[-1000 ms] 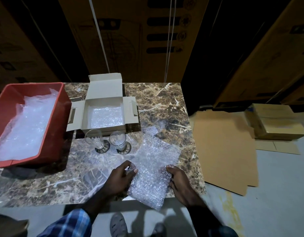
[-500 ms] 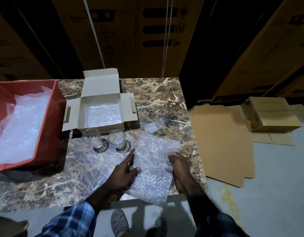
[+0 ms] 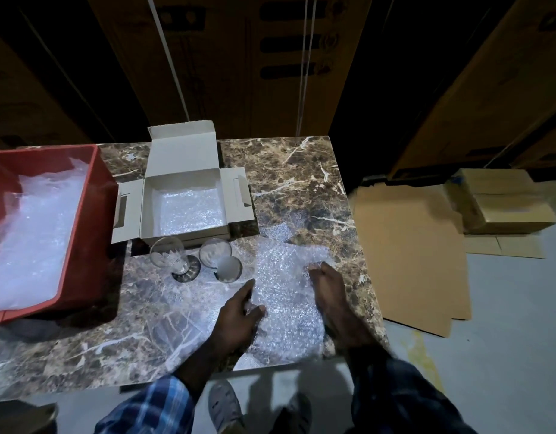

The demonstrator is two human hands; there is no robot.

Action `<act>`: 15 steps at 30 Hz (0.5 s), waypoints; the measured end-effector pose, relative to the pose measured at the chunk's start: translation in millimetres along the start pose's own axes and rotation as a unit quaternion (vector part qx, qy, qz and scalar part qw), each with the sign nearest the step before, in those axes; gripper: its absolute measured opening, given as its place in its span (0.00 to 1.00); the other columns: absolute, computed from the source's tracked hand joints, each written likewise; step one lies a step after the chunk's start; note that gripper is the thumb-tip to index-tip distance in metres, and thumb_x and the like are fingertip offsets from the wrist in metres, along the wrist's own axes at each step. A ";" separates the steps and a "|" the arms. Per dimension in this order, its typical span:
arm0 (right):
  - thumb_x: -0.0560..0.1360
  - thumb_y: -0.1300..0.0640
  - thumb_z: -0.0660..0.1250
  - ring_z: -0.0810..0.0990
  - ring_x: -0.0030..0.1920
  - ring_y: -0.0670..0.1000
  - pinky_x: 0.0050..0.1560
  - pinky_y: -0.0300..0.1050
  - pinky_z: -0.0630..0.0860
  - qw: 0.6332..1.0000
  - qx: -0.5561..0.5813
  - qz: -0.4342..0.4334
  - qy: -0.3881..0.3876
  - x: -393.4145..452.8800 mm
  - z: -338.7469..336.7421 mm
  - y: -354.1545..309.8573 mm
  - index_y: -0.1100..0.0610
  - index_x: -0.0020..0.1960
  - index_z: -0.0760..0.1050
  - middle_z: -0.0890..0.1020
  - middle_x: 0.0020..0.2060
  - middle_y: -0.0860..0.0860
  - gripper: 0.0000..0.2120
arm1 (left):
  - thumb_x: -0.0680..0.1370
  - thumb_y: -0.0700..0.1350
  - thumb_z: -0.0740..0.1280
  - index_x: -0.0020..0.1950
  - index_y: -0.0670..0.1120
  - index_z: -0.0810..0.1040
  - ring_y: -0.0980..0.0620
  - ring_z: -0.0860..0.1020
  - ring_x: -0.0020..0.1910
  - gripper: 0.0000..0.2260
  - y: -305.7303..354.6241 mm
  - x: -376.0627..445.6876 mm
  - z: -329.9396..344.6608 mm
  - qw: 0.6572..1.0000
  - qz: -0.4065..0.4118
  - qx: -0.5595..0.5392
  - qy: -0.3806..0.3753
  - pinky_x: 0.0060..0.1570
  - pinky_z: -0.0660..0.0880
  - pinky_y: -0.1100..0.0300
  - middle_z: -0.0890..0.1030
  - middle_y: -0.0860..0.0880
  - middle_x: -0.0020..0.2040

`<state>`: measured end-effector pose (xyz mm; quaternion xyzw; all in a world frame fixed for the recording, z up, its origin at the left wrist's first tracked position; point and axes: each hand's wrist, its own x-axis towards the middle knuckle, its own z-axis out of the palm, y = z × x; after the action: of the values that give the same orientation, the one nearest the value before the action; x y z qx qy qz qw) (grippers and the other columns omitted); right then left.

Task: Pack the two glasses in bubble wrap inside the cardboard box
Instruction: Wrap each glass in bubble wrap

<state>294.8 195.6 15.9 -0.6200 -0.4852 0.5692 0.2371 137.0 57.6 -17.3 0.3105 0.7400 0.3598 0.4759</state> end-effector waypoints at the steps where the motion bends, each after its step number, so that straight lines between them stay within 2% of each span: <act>1: 0.77 0.62 0.68 0.75 0.39 0.50 0.45 0.46 0.68 1.000 -0.005 0.001 -0.004 5.3 0.3 -1.7 0.53 0.38 0.79 0.80 0.35 0.47 0.11 | 0.78 0.40 0.72 0.79 0.50 0.62 0.77 0.74 0.38 0.32 0.0 -0.7 2.3 1.000 -0.009 -0.007 -0.001 0.42 0.72 0.78 0.78 0.67 0.43; 3: 0.75 0.64 0.70 0.78 0.41 0.52 0.46 0.49 0.70 1.000 -0.018 -0.002 -0.009 15.9 0.1 -1.0 0.50 0.35 0.81 0.82 0.35 0.46 0.14 | 0.78 0.38 0.71 0.80 0.48 0.58 0.74 0.75 0.33 0.34 -3.2 -1.2 8.0 0.999 -0.017 -0.033 0.003 0.36 0.70 0.76 0.77 0.71 0.34; 4: 0.75 0.64 0.70 0.78 0.41 0.53 0.47 0.50 0.72 1.000 -0.023 -0.003 -0.014 19.6 -0.8 -3.6 0.50 0.35 0.81 0.83 0.36 0.47 0.14 | 0.78 0.37 0.71 0.81 0.49 0.57 0.68 0.75 0.30 0.35 -3.7 -1.6 12.0 0.998 -0.021 -0.053 0.013 0.34 0.71 0.71 0.78 0.68 0.33; 5: 0.75 0.64 0.69 0.79 0.42 0.53 0.48 0.51 0.74 0.999 -0.022 -0.003 -0.025 22.6 -1.9 -7.8 0.51 0.36 0.81 0.83 0.37 0.48 0.12 | 0.78 0.39 0.72 0.81 0.51 0.57 0.62 0.75 0.28 0.37 -6.4 -1.0 15.5 0.996 -0.030 -0.083 0.025 0.32 0.73 0.59 0.81 0.64 0.35; 6: 0.76 0.63 0.68 0.79 0.42 0.52 0.49 0.50 0.76 0.999 -0.021 -0.001 -0.046 22.8 -4.7 -15.6 0.52 0.39 0.80 0.82 0.39 0.48 0.10 | 0.76 0.41 0.73 0.81 0.54 0.57 0.52 0.78 0.31 0.39 -6.5 -2.3 19.9 0.992 -0.037 -0.117 0.028 0.34 0.73 0.51 0.83 0.61 0.43; 7: 0.78 0.62 0.67 0.79 0.42 0.49 0.49 0.48 0.77 0.997 -0.023 0.008 -0.078 23.2 -6.9 -23.0 0.51 0.42 0.79 0.82 0.40 0.48 0.08 | 0.75 0.44 0.74 0.81 0.56 0.57 0.40 0.82 0.41 0.40 -2.1 -4.5 22.6 0.989 -0.034 -0.140 0.033 0.39 0.75 0.41 0.82 0.63 0.56; 8: 0.79 0.61 0.66 0.79 0.42 0.47 0.49 0.44 0.76 0.994 -0.022 0.017 -0.104 24.3 -8.5 -29.1 0.51 0.43 0.78 0.81 0.41 0.47 0.08 | 0.74 0.45 0.74 0.80 0.58 0.57 0.31 0.79 0.59 0.40 2.8 -6.9 26.0 0.987 -0.030 -0.156 0.036 0.50 0.75 0.33 0.74 0.65 0.69; 9: 0.79 0.62 0.66 0.79 0.42 0.47 0.48 0.43 0.76 0.993 -0.011 0.018 -0.114 26.3 -9.0 -34.0 0.51 0.42 0.79 0.81 0.41 0.47 0.09 | 0.76 0.45 0.73 0.80 0.59 0.57 0.33 0.68 0.72 0.38 4.4 -8.3 30.6 0.985 -0.025 -0.169 0.036 0.63 0.71 0.33 0.64 0.64 0.76; 10: 0.78 0.65 0.66 0.79 0.42 0.48 0.48 0.44 0.75 0.995 0.007 0.014 -0.102 28.7 -8.5 -36.0 0.52 0.40 0.80 0.82 0.39 0.47 0.12 | 0.77 0.43 0.72 0.80 0.58 0.57 0.43 0.59 0.78 0.37 7.0 -10.3 33.9 0.984 -0.015 -0.174 0.033 0.72 0.66 0.38 0.58 0.62 0.79; 11: 0.77 0.68 0.66 0.78 0.41 0.50 0.47 0.46 0.73 0.996 0.032 0.011 -0.080 30.6 -8.0 -36.0 0.53 0.37 0.80 0.81 0.37 0.48 0.14 | 0.78 0.42 0.71 0.81 0.58 0.56 0.54 0.56 0.79 0.37 9.6 -11.1 36.8 0.985 0.000 -0.172 0.029 0.75 0.62 0.45 0.56 0.60 0.79; 13: 0.76 0.69 0.66 0.75 0.38 0.52 0.43 0.47 0.70 0.999 0.030 0.005 -0.036 30.1 -7.0 -31.3 0.56 0.35 0.77 0.79 0.34 0.49 0.14 | 0.79 0.42 0.71 0.81 0.57 0.54 0.66 0.58 0.75 0.36 9.8 -9.7 39.6 0.988 0.002 -0.153 0.020 0.74 0.63 0.55 0.57 0.62 0.78; 14: 0.76 0.68 0.66 0.72 0.36 0.52 0.41 0.47 0.68 1.000 0.002 0.003 -0.014 27.6 -7.5 -27.2 0.58 0.35 0.75 0.76 0.33 0.49 0.12 | 0.79 0.42 0.70 0.81 0.58 0.54 0.72 0.64 0.68 0.36 8.6 -9.3 39.4 0.991 0.002 -0.135 0.014 0.67 0.68 0.59 0.61 0.65 0.75; 15: 0.76 0.66 0.66 0.70 0.34 0.51 0.39 0.48 0.66 1.000 -0.026 -0.001 0.008 27.0 -8.3 -20.9 0.59 0.35 0.73 0.74 0.31 0.49 0.11 | 0.80 0.42 0.70 0.80 0.60 0.55 0.78 0.71 0.57 0.35 9.5 -10.0 38.8 0.993 0.009 -0.118 0.008 0.56 0.70 0.63 0.67 0.69 0.71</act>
<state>292.4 230.0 22.7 -0.6299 -0.4983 0.5515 0.2254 177.6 64.0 -15.9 0.2562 0.6934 0.4508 0.5003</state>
